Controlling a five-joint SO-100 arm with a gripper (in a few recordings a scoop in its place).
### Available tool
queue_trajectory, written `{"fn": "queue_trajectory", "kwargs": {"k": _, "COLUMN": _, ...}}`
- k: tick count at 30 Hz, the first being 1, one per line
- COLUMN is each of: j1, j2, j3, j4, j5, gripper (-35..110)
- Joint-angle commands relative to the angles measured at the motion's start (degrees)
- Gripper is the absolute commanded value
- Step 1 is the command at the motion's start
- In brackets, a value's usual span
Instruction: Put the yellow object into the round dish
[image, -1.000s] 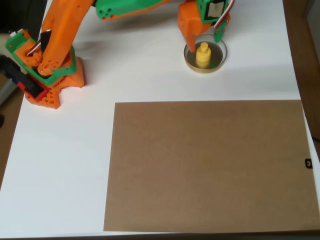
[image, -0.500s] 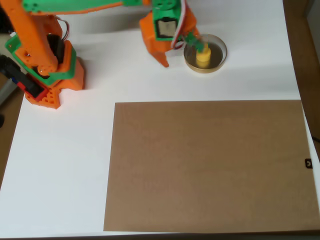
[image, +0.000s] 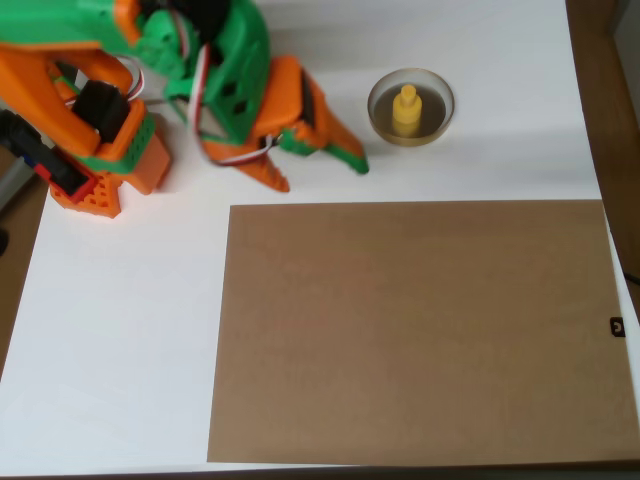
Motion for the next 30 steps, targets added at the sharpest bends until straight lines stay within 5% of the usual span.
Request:
{"fn": "queue_trajectory", "kwargs": {"k": 1, "j1": 5.1, "j2": 6.8, "j3": 1.5, "j4": -1.4, "j5": 0.0, "gripper": 27}}
{"fn": "queue_trajectory", "kwargs": {"k": 15, "j1": 26.7, "j2": 16.3, "j3": 9.5, "j4": -11.7, "j5": 7.0, "gripper": 27}}
{"fn": "queue_trajectory", "kwargs": {"k": 30, "j1": 38.1, "j2": 25.4, "j3": 23.6, "j4": -24.3, "j5": 17.5, "gripper": 27}}
